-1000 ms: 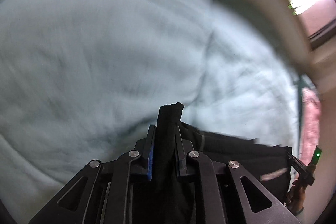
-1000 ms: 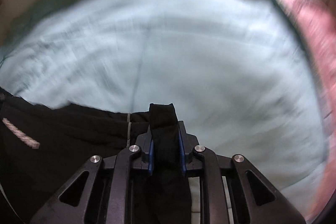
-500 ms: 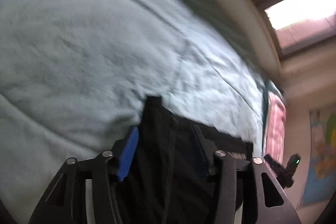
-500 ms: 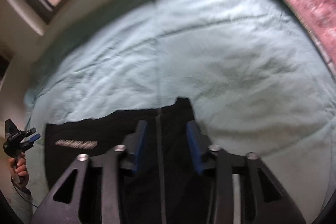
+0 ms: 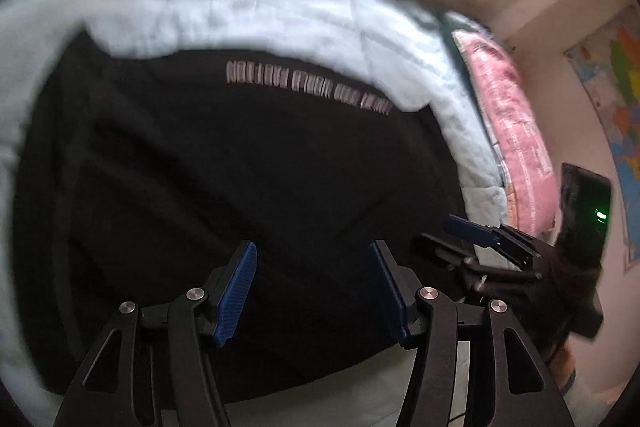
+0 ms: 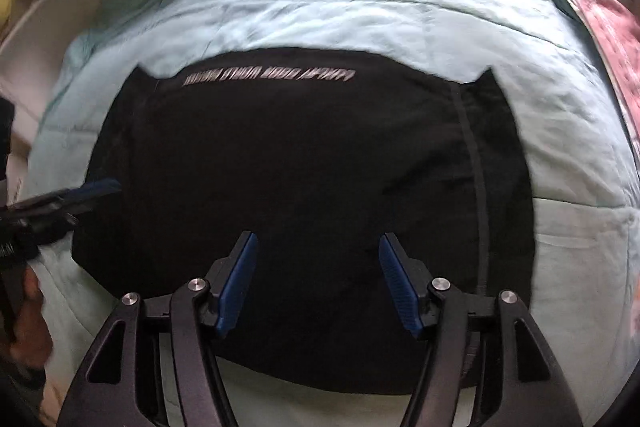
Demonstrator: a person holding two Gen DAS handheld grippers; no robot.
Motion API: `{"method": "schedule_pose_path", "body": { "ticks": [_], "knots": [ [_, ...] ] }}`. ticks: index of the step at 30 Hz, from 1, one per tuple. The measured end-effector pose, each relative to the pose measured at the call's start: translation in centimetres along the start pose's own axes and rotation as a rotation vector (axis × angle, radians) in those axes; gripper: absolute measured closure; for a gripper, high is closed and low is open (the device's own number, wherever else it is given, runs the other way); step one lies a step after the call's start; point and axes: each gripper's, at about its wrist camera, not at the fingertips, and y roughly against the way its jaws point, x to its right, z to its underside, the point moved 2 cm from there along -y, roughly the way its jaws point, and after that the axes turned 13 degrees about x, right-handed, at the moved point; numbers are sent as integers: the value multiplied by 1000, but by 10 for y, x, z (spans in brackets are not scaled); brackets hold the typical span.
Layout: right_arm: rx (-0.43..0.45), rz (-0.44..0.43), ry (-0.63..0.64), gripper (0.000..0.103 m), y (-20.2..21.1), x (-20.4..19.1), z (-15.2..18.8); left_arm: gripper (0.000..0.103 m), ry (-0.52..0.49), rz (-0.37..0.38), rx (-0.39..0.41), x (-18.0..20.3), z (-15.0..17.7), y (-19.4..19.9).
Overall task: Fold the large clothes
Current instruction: 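Open both tools and press the folded jacket flat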
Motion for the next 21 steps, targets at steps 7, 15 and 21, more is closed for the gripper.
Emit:
{"method": "schedule_pose_path", "body": {
  "ticks": [7, 15, 21],
  "knots": [
    [-104, -1, -33, 33, -71, 5, 31, 43, -55, -113, -79, -12, 16, -59],
    [-39, -82, -70, 32, -35, 11, -4, 43, -35, -14, -48, 0, -14, -18],
    [61, 10, -47, 32, -51, 19, -49, 35, -47, -90, 40, -20, -62, -22]
  ]
}}
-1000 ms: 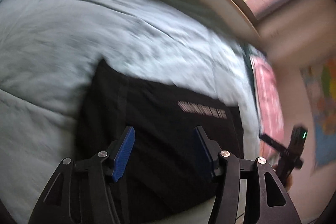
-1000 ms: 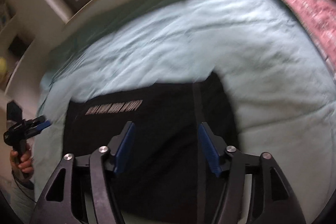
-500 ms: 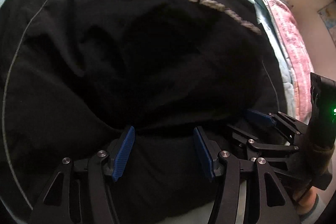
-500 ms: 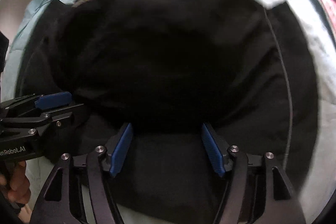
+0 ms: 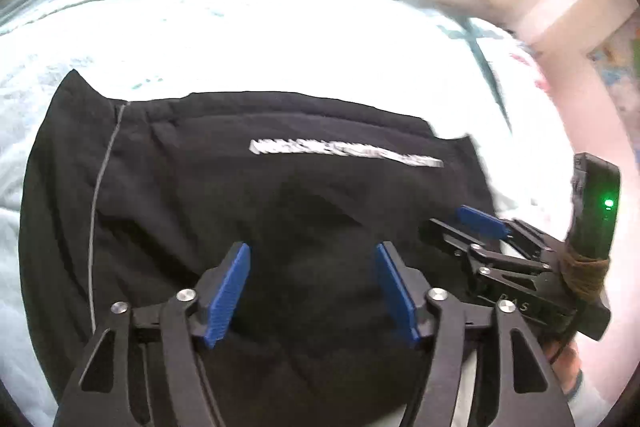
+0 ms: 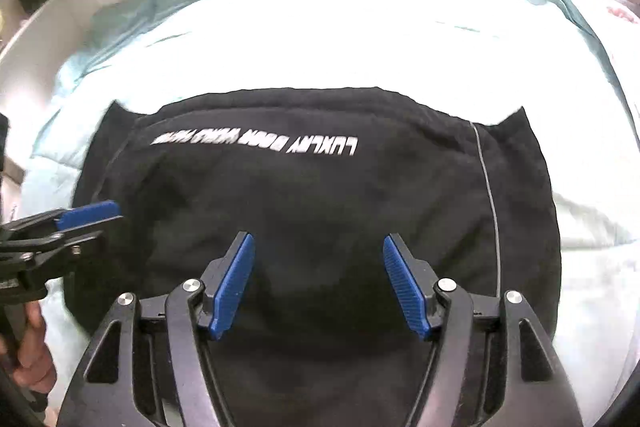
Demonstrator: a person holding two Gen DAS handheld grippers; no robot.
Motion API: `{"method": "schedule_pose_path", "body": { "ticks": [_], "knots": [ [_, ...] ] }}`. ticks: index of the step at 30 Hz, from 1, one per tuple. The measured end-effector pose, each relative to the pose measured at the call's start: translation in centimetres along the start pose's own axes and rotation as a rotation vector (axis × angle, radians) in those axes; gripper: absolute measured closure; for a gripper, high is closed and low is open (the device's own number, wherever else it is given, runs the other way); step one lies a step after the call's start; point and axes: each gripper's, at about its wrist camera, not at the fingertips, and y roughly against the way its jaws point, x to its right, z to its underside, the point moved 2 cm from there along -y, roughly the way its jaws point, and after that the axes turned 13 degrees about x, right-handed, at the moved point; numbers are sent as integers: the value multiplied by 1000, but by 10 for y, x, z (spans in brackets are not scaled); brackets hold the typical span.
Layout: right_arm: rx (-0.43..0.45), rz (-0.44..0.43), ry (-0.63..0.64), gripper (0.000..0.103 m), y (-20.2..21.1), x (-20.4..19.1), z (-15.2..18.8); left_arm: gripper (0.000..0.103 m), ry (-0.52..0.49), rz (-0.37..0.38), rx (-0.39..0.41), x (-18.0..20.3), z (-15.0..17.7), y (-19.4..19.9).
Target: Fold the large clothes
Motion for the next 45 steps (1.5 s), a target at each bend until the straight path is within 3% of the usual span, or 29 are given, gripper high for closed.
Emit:
{"method": "schedule_pose_path", "body": {
  "ticks": [3, 8, 11, 13, 16, 19, 22, 24, 26, 29, 32, 39, 45],
  "knots": [
    [-74, 15, -5, 30, -41, 6, 11, 35, 26, -73, -117, -21, 11, -54],
    [-113, 61, 12, 30, -63, 7, 17, 28, -83, -174, -124, -5, 12, -65],
    [-97, 17, -25, 30, -42, 9, 12, 28, -64, -110, -100, -4, 10, -41],
    [-49, -57, -37, 30, -8, 7, 12, 28, -42, -25, -83, -7, 14, -6],
    [-10, -104, 27, 30, 38, -1, 24, 27, -83, 43, -41, -11, 30, 44],
    [-37, -103, 90, 30, 62, -9, 51, 27, -132, 72, -56, -9, 57, 74],
    [-107, -85, 133, 30, 60, -27, 74, 27, -120, 72, -132, -18, 87, 68],
    [-172, -58, 122, 30, 44, -29, 97, 28, -108, 22, -186, -21, 108, 39],
    [-221, -32, 94, 23, 29, -27, 116, 27, -156, -28, -216, -11, 126, 4],
    [-276, -14, 50, 22, 10, -24, 118, 25, -126, -64, -208, -11, 123, -4],
    [-277, -4, 46, 22, 20, -26, 109, 25, -107, -43, -185, -11, 115, 12],
    [-250, -58, -93, 22, 72, 9, 125, 25, -6, -67, -87, -48, 117, 96],
    [-175, -11, -132, 22, 116, 38, 137, 25, 85, -141, 0, -98, 108, 150]
  ]
}}
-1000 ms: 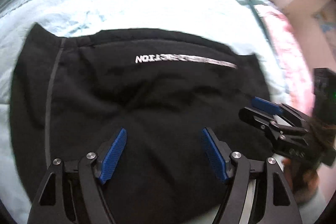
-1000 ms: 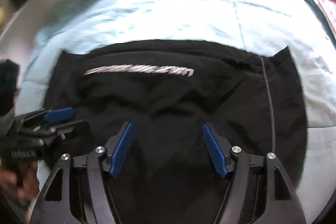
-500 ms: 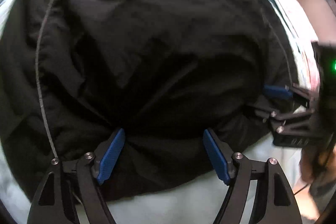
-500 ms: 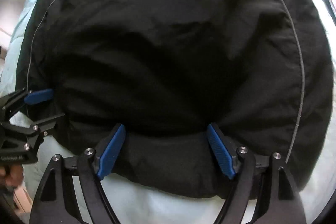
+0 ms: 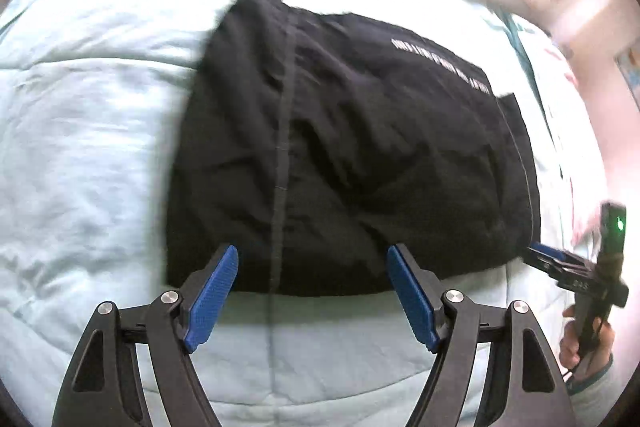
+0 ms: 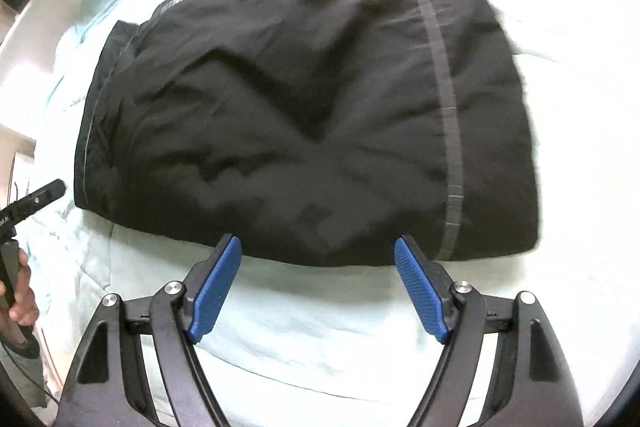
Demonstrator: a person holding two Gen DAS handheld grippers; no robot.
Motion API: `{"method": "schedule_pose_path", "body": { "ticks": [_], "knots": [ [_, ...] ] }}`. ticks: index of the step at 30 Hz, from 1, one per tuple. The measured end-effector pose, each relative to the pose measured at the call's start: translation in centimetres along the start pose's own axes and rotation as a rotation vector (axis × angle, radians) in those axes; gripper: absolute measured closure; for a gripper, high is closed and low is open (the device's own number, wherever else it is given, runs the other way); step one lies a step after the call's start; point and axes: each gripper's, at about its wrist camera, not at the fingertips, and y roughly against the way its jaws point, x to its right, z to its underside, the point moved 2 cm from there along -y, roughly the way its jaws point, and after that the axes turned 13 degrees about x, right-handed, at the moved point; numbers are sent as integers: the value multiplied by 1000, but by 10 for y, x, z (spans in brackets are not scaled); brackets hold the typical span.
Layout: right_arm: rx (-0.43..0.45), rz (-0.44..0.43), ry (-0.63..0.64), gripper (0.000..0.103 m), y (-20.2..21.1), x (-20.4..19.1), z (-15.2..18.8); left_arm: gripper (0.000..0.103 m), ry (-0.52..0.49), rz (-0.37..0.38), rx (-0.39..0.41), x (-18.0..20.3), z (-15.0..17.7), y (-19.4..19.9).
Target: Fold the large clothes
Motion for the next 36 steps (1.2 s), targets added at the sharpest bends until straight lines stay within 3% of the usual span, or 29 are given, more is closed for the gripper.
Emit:
{"method": "schedule_pose_path", "body": {
  "ticks": [7, 11, 18, 23, 28, 36],
  "knots": [
    [157, 77, -129, 22, 51, 59, -40, 25, 60, -52, 90, -34, -35, 28],
    [238, 118, -167, 22, 81, 83, -55, 25, 18, -91, 140, -37, -54, 46],
    [305, 155, -167, 22, 105, 98, -80, 25, 5, -74, 161, -39, -84, 49],
    [307, 150, -107, 21, 90, 96, -99, 25, 12, -67, 104, -49, -98, 18],
    [269, 146, -97, 22, 51, 98, -112, 25, 139, 42, 33, -66, -104, -28],
    [230, 155, -170, 22, -12, 116, -122, 25, 160, 28, -78, -74, -96, -93]
  ]
}}
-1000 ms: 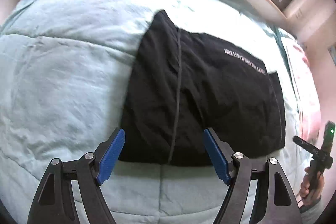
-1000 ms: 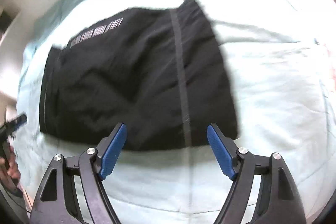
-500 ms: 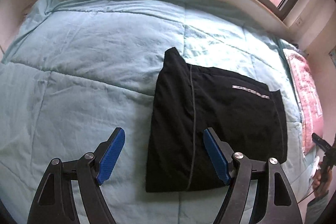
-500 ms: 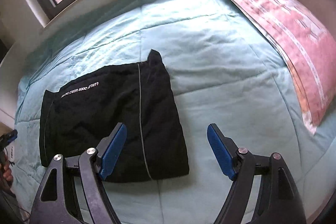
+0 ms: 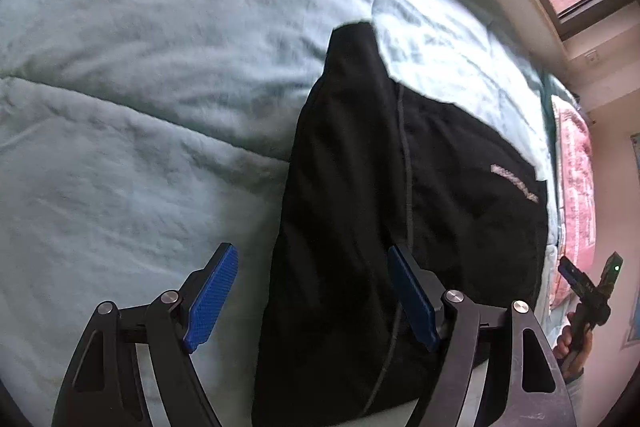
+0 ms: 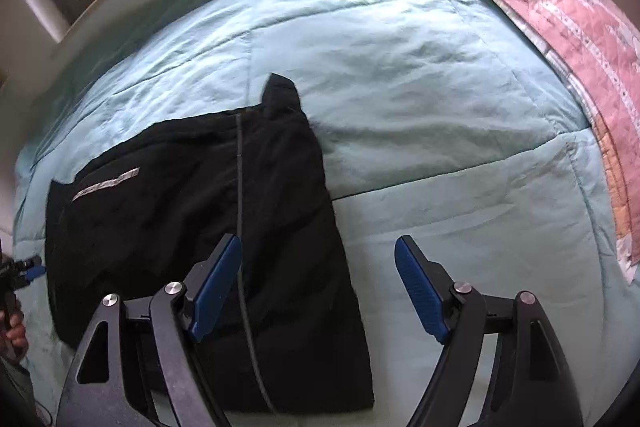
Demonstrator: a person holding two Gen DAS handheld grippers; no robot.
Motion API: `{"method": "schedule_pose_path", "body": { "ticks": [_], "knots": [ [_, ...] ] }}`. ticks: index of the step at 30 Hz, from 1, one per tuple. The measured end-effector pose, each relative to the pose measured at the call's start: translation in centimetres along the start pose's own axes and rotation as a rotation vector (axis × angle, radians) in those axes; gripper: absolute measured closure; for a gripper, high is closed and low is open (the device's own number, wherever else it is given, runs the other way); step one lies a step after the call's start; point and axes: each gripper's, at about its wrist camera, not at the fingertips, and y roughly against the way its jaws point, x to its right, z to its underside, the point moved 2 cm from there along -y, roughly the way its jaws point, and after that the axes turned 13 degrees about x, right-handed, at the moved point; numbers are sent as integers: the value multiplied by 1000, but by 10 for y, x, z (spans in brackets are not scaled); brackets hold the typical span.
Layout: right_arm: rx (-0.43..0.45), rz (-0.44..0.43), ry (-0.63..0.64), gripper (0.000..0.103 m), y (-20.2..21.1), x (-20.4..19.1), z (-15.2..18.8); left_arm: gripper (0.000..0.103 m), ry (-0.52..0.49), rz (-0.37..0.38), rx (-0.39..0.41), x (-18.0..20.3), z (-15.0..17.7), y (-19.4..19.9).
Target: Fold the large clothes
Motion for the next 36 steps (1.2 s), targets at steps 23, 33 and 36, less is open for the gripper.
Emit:
{"method": "schedule_pose_path", "body": {
  "ticks": [23, 33, 36],
  "knots": [
    [-158, -172, -110, 21, -89, 9, 22, 25, 135, 183, -61, 0, 6, -68],
    [-316, -441, -298, 15, -122, 35, 35, 53, 162, 370, -47, 4, 5, -65],
    [-347, -496, -269, 15, -123, 33, 38, 53, 249, 453, -77, -9, 1, -71]
  ]
}}
